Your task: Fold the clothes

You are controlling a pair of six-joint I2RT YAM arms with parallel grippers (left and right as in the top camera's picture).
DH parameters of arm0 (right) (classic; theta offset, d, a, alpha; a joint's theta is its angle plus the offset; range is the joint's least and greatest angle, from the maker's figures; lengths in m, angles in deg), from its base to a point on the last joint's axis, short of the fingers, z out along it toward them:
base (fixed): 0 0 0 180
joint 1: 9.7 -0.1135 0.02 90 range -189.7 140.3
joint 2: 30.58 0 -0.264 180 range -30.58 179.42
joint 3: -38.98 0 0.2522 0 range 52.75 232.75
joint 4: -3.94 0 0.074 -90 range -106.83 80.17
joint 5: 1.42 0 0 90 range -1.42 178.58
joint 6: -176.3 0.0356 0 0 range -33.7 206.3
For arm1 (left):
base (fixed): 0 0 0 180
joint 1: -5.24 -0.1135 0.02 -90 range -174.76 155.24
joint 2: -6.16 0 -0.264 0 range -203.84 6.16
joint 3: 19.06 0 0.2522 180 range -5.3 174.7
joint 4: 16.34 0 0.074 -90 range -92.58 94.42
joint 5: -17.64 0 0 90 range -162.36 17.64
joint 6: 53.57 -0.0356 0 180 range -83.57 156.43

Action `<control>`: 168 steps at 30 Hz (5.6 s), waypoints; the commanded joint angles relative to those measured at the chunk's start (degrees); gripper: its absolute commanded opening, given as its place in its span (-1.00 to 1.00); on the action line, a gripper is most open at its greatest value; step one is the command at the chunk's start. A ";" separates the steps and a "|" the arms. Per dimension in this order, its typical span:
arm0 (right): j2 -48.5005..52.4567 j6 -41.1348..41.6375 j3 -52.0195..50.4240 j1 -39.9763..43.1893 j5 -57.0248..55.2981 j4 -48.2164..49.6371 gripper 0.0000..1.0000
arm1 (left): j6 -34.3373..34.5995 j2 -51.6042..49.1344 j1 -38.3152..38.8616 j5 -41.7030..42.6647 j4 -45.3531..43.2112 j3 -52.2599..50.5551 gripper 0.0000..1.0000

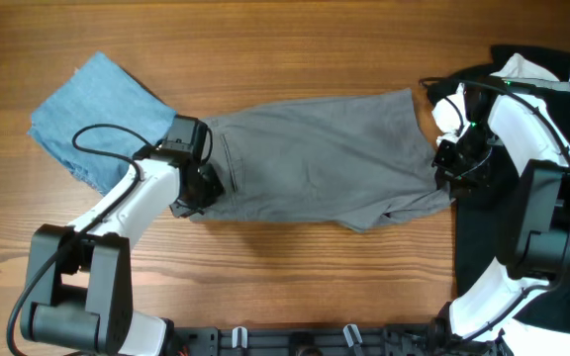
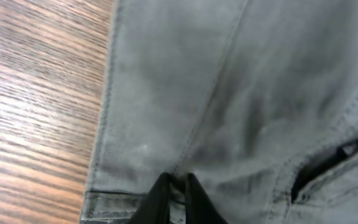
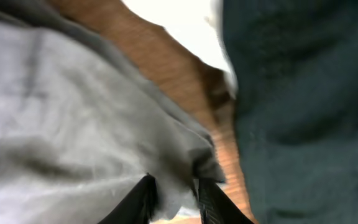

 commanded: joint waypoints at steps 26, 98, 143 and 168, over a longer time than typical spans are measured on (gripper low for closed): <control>-16.57 1.01 -22.36 -16.09 18.93 19.08 -0.91 | -4.33 -14.64 7.28 7.41 0.98 10.34 -0.92; -9.16 -8.55 -10.97 -13.77 27.06 48.26 -0.91 | -4.48 -9.20 2.56 11.61 4.22 22.71 -0.92; -12.09 -5.27 -13.00 -14.86 21.97 28.55 -0.91 | -11.06 -10.80 -9.40 7.80 10.21 20.72 0.85; -3.65 -5.25 -13.81 -16.68 20.57 32.17 -0.91 | -30.08 -29.59 -7.21 23.82 4.22 20.72 0.27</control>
